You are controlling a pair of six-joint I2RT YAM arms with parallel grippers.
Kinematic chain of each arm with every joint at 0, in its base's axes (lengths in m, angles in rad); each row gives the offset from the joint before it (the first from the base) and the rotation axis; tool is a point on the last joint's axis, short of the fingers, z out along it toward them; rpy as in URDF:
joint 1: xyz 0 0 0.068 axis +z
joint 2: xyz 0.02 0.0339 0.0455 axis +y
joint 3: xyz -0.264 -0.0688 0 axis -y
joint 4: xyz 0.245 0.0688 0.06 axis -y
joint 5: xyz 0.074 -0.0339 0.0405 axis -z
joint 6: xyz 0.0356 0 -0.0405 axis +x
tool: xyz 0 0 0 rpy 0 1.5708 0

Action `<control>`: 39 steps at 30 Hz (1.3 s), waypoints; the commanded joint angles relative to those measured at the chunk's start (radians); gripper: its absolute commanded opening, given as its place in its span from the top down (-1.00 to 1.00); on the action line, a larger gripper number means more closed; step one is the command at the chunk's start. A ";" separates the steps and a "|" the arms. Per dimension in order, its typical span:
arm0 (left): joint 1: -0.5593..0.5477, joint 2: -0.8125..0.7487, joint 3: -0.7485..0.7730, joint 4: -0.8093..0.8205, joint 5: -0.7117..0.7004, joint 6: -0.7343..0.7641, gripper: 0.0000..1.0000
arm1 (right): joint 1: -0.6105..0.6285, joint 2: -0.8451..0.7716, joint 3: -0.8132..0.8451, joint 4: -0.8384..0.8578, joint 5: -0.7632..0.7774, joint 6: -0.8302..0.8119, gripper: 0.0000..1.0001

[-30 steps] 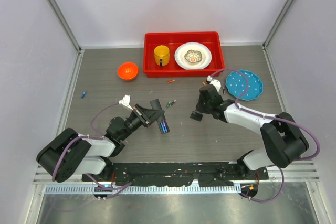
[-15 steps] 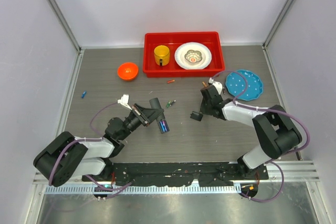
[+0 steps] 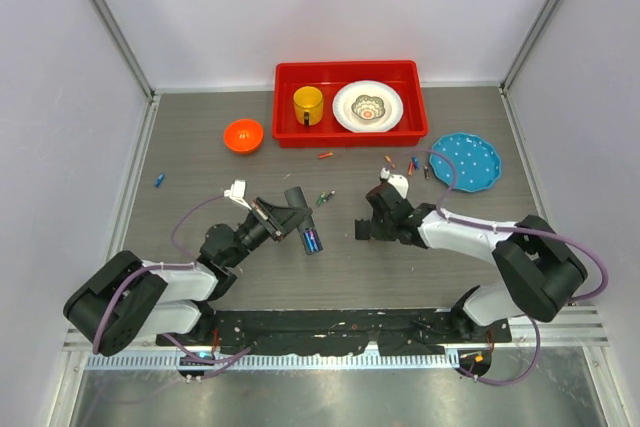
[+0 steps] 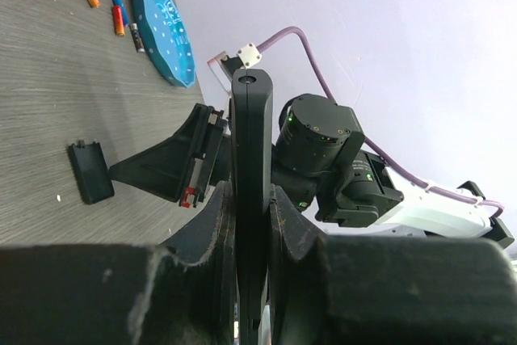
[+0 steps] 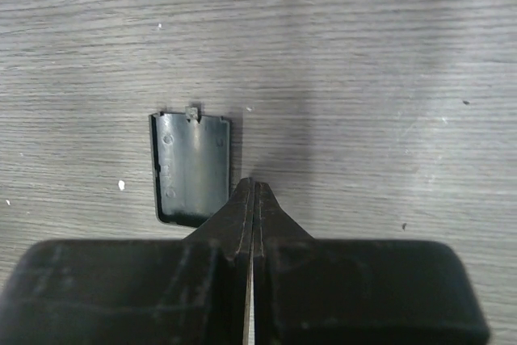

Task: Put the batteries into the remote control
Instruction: Adjust the battery cover at the center of the board.

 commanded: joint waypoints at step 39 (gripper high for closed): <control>-0.005 -0.169 -0.019 -0.108 -0.027 0.055 1.00 | 0.058 0.060 0.114 0.032 -0.108 -0.113 -0.38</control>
